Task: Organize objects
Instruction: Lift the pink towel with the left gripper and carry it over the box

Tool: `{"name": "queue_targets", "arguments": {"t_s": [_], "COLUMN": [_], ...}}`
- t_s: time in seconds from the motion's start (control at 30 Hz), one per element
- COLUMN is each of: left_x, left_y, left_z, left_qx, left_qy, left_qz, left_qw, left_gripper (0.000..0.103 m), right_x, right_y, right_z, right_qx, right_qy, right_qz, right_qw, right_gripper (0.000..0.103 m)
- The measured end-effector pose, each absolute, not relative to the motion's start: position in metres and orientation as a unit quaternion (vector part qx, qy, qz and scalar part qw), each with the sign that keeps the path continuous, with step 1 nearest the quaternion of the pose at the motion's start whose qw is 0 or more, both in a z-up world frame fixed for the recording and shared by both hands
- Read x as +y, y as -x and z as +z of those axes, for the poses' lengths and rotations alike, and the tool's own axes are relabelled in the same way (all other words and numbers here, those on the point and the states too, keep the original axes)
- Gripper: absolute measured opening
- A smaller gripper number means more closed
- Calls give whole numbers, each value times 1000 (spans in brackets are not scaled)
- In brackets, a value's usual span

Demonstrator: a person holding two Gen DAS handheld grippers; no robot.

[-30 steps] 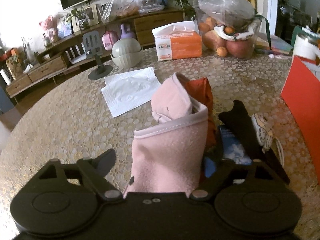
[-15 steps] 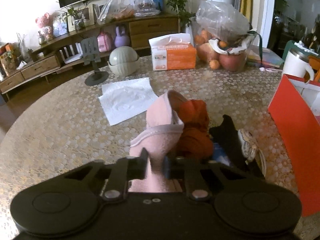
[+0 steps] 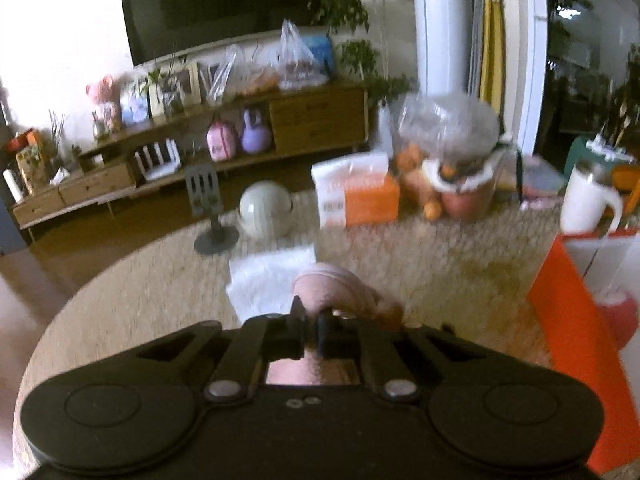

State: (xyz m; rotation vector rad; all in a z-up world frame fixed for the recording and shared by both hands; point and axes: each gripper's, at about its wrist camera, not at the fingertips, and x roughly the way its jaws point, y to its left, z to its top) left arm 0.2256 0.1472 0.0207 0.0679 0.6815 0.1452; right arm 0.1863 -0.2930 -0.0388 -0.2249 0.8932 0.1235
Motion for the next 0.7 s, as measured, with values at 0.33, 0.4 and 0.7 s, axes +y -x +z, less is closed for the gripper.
{"name": "queue_targets", "arguments": {"t_s": [0.33, 0.4, 0.7], "left_x": [123, 117, 81], "left_y": [-226, -225, -218], "left_z": [69, 79, 117], "left_qx": [296, 285, 256], "left_qy": [-40, -46, -40], "left_qz": [48, 45, -12], "left_qw": [953, 956, 966], "left_gripper": [3, 3, 3], "right_x": [-295, -295, -294], "right_y": [-187, -187, -186], "right_z": [-40, -40, -40], "right_qx": [428, 428, 428], "right_qy": [102, 100, 100], "right_qz": [62, 62, 62], "right_qw": [896, 896, 896], "right_gripper": [5, 5, 5]}}
